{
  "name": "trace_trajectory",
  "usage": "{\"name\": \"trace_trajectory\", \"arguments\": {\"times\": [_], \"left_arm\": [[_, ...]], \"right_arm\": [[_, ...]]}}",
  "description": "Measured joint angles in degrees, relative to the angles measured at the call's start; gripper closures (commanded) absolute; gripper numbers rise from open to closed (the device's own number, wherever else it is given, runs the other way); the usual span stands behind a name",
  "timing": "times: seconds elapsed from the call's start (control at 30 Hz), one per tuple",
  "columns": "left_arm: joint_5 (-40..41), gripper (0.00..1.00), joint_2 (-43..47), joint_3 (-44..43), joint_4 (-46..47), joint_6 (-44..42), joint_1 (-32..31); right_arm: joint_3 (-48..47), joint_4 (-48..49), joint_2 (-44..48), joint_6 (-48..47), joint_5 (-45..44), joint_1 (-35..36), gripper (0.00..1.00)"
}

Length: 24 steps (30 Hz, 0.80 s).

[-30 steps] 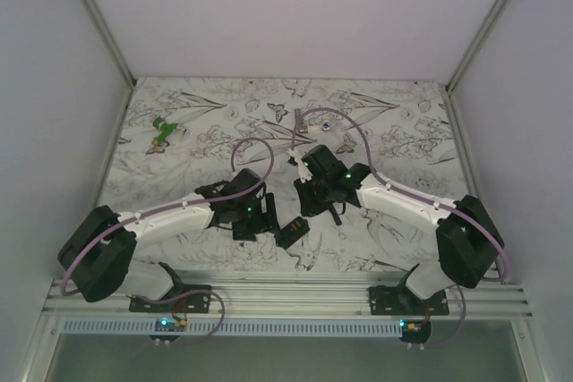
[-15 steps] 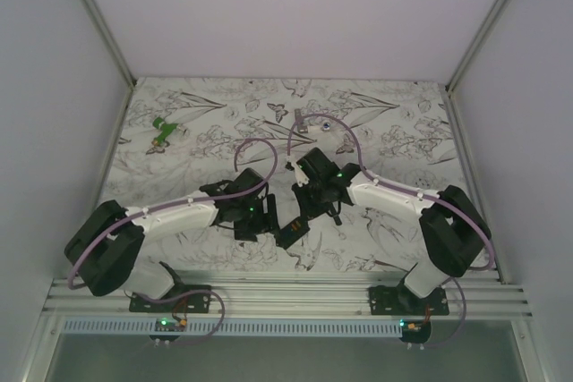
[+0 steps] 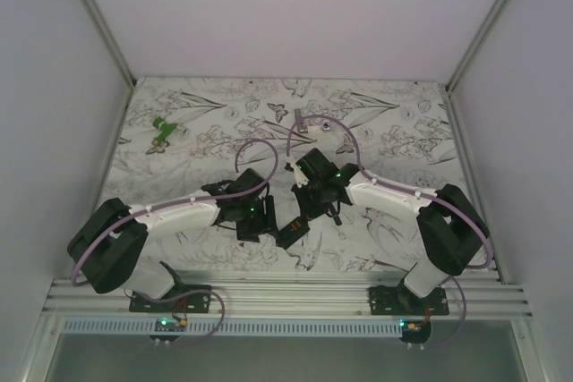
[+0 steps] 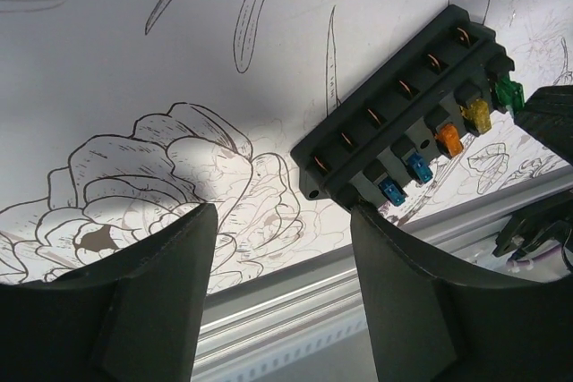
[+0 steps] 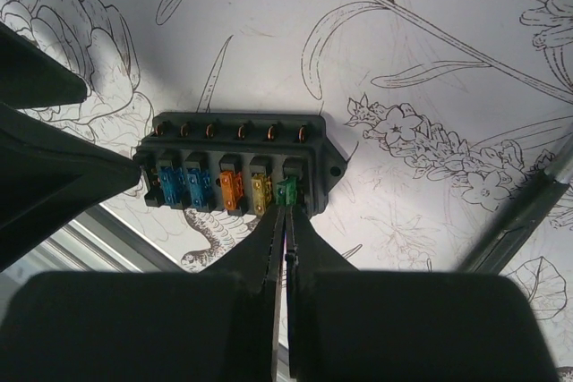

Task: Snap on the fuse box
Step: Install the fuse at the fuse box base.

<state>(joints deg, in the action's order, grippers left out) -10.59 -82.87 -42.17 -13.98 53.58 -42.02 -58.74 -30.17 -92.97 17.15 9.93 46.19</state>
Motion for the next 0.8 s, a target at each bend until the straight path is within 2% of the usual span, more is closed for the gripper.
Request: {"name": "trace_trajectory", "arguments": {"times": [0.8], "left_arm": [[0.28, 0.43, -0.98, 0.02, -0.66, 1.38, 0.02]], "right_arm": [[3.34, 1.77, 1.95, -0.39, 2.67, -3.30, 1.00]]}}
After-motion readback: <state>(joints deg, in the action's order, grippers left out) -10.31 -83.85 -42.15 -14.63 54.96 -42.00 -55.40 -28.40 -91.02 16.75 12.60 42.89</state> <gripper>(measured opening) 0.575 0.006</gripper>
